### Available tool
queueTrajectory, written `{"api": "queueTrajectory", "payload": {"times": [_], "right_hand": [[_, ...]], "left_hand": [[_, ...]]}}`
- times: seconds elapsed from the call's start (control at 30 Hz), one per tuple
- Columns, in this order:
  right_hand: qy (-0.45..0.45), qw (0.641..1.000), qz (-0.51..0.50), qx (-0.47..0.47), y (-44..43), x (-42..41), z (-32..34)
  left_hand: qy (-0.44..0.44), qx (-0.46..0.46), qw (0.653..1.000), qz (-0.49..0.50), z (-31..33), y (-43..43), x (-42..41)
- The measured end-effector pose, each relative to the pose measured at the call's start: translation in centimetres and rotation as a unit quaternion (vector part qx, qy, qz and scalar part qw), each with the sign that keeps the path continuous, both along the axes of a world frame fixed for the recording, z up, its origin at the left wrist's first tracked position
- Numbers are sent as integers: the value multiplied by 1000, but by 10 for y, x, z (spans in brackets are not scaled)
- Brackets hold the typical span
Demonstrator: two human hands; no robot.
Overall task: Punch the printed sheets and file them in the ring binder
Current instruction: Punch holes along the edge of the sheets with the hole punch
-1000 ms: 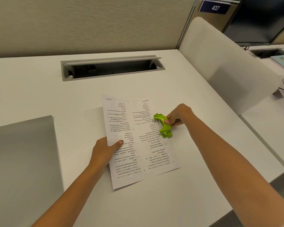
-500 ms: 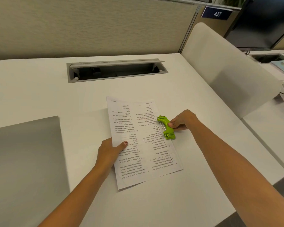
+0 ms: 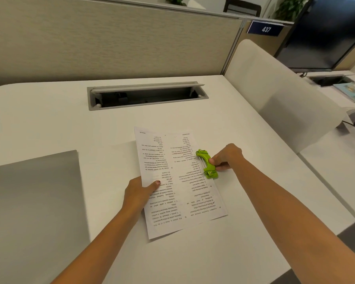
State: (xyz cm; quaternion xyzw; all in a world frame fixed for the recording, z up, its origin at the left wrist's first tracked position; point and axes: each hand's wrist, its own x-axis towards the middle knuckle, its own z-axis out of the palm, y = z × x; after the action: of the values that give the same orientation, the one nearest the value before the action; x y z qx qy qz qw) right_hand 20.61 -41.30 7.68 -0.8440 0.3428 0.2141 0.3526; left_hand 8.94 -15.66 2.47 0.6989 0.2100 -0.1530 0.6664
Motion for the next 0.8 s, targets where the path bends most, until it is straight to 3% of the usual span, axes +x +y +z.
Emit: {"api": "queueTrajectory", "payload": {"times": [0.33, 0.57, 0.67, 0.8], "right_hand": [[-48, 989, 58, -124, 7, -7, -1], [-17, 990, 107, -92, 8, 5, 8], [-13, 984, 111, -141, 12, 3, 10], [-40, 985, 91, -139, 14, -1, 10]], "left_hand": [[-8, 8, 1000, 2, 2, 0, -3], [11, -22, 1000, -4, 6, 4, -5], [10, -23, 1000, 13, 5, 10, -11], [-6, -17, 999, 47, 7, 23, -23]]}}
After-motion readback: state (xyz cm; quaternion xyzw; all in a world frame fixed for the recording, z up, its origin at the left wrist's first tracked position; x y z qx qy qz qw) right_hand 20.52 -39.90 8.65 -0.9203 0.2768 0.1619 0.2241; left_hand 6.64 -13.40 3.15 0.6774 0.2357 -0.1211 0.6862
